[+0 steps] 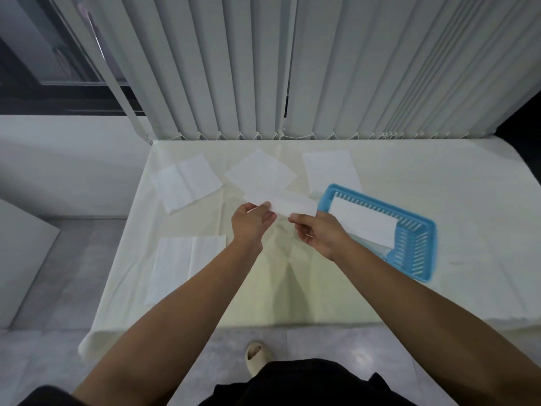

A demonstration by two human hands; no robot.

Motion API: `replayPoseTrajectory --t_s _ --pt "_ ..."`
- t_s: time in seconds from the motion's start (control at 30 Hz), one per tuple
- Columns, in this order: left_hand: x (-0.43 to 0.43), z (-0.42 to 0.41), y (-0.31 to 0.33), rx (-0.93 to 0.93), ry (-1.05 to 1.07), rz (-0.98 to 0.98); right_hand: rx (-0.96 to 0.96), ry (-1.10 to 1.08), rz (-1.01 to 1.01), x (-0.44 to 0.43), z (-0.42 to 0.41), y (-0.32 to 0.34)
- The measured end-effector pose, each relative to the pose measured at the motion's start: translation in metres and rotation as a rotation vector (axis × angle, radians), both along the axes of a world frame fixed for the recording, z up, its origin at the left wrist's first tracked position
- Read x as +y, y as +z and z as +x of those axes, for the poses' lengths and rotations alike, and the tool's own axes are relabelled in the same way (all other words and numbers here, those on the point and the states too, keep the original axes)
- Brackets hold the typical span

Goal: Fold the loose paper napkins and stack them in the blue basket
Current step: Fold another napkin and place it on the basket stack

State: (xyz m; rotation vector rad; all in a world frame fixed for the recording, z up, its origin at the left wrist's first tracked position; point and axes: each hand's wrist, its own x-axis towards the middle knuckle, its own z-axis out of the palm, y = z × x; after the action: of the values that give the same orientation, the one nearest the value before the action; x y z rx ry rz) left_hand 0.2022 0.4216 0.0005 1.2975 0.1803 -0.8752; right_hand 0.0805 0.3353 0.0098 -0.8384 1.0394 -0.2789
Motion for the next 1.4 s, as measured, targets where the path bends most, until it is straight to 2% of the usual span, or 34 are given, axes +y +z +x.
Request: replayPoseTrajectory --t_s 0.27,0.5,0.63,0.77,0.97,1.2,1.4 --pt "-0.016 -0.008 0.001 0.055 -0.023 -0.063 0.035 -0.033 -0.134 -0.029 -0.041 0.012" --pt "-0.055 -0.036 0.011 0.147 -0.189 -0.126 0.0 -0.105 -0.137 -0.068 -0.09 0.019" --pt "-0.077 -0.051 0.009 0.167 -0.303 -0.062 0.11 -0.236 -0.114 -0.085 -0.112 0.018" --pt "-0.093 -0.056 -0.001 -0.081 -0.478 0.237 0.299 -0.277 -0.125 -0.094 -0.135 -0.002" --pt "-0.107 -0.059 -0.013 -0.671 -0.803 0.654 0.404 -0.286 -0.127 -0.094 -0.15 -0.027" --pt "-0.105 -0.059 -0.017 -0.784 -0.909 0.724 0.498 -0.264 -0.351 -0.09 -0.159 -0.028" --pt "-0.102 -0.064 -0.019 -0.913 -0.921 0.769 0.525 -0.284 -0.424 -0.08 -0.162 -0.028"
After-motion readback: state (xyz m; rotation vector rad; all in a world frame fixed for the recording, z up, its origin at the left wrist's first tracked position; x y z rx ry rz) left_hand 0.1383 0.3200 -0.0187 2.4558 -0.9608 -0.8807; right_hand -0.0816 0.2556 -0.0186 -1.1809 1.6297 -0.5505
